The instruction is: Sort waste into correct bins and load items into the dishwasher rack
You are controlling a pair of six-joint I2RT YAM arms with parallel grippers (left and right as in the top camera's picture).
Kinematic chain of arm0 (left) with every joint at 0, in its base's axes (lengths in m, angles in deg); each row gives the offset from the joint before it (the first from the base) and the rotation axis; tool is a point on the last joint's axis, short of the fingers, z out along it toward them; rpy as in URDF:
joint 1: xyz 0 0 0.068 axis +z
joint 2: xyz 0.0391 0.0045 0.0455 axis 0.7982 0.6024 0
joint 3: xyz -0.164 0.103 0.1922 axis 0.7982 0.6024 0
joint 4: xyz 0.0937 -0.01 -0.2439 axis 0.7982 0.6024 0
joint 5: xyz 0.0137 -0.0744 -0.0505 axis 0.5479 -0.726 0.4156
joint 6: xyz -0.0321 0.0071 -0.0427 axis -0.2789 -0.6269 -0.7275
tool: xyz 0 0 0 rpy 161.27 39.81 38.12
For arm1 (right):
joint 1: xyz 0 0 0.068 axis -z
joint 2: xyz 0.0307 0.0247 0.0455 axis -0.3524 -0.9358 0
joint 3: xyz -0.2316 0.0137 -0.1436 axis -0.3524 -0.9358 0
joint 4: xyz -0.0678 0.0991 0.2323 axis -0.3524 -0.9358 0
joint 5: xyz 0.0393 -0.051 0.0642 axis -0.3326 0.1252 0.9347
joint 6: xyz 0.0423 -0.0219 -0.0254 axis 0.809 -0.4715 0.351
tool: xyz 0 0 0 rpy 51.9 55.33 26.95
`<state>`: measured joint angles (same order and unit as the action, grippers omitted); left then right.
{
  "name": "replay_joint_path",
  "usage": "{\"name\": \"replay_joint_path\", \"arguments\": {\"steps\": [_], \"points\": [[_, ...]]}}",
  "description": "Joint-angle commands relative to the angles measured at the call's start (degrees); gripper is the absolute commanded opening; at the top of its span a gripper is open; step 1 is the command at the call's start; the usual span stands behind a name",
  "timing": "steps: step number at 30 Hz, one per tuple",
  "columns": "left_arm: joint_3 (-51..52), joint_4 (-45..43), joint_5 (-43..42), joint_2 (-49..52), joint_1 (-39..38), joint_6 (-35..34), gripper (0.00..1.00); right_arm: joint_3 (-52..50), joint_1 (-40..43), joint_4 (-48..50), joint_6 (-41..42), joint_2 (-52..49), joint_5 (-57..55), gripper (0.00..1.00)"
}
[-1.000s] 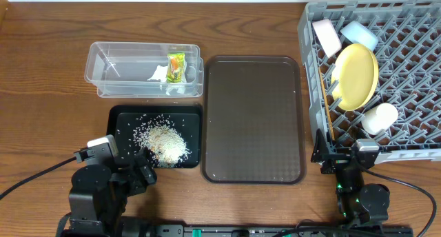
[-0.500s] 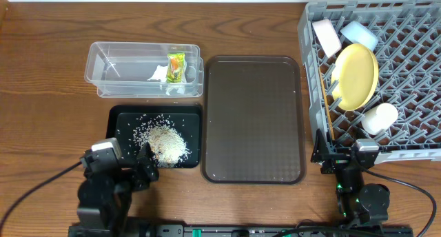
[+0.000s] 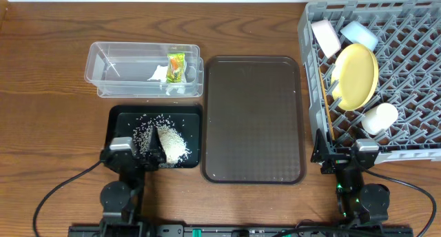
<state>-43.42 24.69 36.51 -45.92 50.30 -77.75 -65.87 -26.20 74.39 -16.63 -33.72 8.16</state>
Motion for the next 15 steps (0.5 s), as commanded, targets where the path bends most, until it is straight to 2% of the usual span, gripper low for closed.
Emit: {"name": "replay_joint_path", "arguments": {"steps": [1, 15], "points": [[0.94, 1.90, -1.14, -0.68, 0.22, 3.50, 0.93, -0.07, 0.26, -0.26, -0.44, 0.07, 0.37, 0.99], [0.94, 2.67, -1.75, -0.13, 0.22, 3.30, 0.93, -0.07, 0.26, -0.26, -0.44, 0.07, 0.37, 0.99]]}}
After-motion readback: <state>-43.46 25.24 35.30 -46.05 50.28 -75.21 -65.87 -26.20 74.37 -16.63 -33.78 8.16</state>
